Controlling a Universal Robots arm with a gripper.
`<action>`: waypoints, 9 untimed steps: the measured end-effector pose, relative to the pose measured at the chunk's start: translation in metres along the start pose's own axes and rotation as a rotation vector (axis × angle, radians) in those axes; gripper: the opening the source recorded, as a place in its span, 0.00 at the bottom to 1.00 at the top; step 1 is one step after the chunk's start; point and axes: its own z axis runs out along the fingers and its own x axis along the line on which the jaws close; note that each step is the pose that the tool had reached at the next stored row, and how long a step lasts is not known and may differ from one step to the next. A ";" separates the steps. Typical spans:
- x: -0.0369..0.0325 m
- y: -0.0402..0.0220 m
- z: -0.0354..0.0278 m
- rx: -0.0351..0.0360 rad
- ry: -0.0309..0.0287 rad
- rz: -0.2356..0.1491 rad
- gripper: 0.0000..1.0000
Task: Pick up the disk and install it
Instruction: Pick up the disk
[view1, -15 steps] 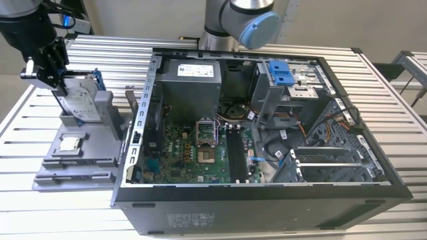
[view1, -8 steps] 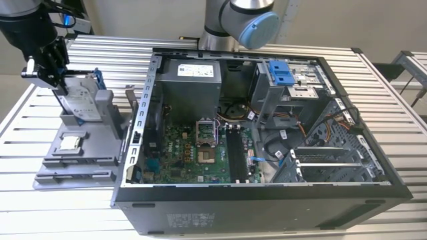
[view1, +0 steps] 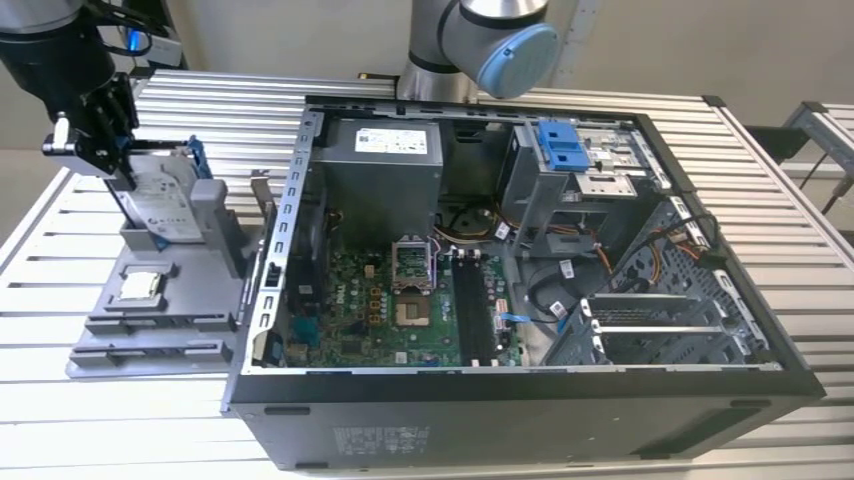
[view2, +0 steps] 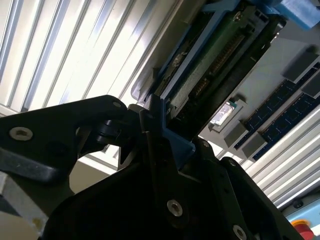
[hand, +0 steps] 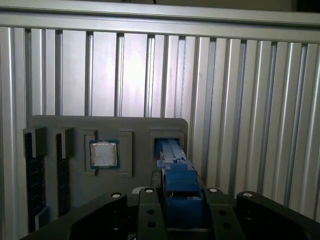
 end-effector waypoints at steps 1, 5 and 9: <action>0.0000 0.0000 0.0000 0.0001 0.0000 0.000 0.00; 0.0000 0.0000 0.0000 0.0000 0.0002 0.000 0.00; 0.0000 0.0000 0.0000 0.0000 0.0004 0.000 0.00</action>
